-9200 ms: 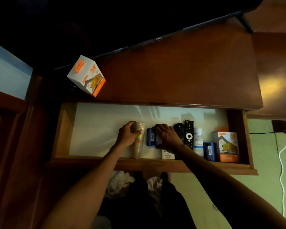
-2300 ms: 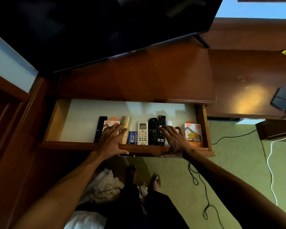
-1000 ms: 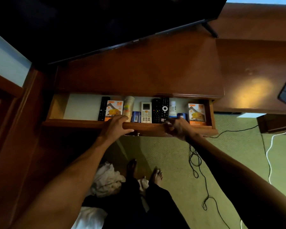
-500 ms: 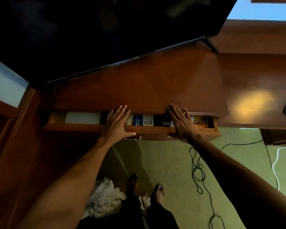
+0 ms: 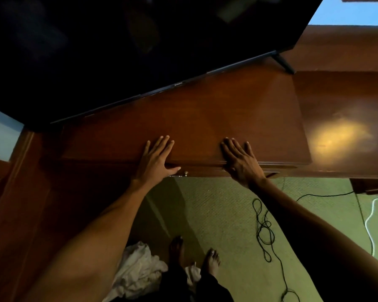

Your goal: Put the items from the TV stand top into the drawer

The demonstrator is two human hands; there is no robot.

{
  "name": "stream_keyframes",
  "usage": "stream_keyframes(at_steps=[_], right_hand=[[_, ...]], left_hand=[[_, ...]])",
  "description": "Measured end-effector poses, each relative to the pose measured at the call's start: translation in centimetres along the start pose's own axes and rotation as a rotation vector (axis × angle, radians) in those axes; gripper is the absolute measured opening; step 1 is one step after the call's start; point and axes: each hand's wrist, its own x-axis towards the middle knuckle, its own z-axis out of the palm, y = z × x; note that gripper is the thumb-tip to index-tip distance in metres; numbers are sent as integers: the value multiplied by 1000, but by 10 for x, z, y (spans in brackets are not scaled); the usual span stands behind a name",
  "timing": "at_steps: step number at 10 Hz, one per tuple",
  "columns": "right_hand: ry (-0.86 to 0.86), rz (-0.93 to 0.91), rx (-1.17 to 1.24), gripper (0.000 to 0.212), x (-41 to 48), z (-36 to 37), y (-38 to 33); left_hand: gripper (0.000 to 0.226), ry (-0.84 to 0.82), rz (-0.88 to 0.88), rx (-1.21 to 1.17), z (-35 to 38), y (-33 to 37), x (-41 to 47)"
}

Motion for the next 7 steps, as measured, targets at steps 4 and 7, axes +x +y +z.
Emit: stream_keyframes(at_steps=[4, 7], right_hand=[[-11, 27, -1, 80, 7, -7, -2], [-139, 208, 339, 70, -3, -53, -43]], left_hand=[[90, 28, -36, -78, -3, 5, 1], [46, -66, -305, -532, -70, 29, -26]])
